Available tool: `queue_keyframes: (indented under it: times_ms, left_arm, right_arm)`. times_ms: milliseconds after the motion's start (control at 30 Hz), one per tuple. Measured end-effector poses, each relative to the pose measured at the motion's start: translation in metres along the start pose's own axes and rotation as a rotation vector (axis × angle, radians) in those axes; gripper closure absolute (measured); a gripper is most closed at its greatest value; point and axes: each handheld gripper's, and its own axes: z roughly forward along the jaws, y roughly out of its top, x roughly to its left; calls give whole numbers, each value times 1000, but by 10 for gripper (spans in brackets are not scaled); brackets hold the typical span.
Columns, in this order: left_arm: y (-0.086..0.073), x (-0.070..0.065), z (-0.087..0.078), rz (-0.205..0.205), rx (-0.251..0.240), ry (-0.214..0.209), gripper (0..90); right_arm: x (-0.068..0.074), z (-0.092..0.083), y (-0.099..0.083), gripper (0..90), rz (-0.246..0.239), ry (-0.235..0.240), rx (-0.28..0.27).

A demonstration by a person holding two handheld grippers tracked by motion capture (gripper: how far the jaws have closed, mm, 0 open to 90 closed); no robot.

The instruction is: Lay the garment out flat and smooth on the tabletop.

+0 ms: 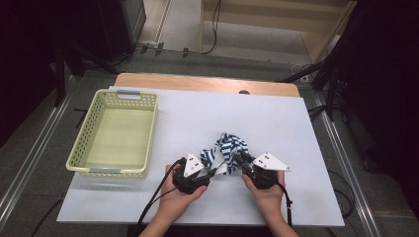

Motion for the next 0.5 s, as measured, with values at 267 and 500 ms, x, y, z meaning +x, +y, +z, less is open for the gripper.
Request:
queue_keyframes:
  times_ms: [267,500]
  left_arm:
    - [0,2,0,-21,-4,3,741]
    - [1,5,-2,-36,-15,-14,831]
  right_arm:
    - [-9,-6,1,802,11,45,-17]
    - [-18,-21,8,804,14,43,-56]
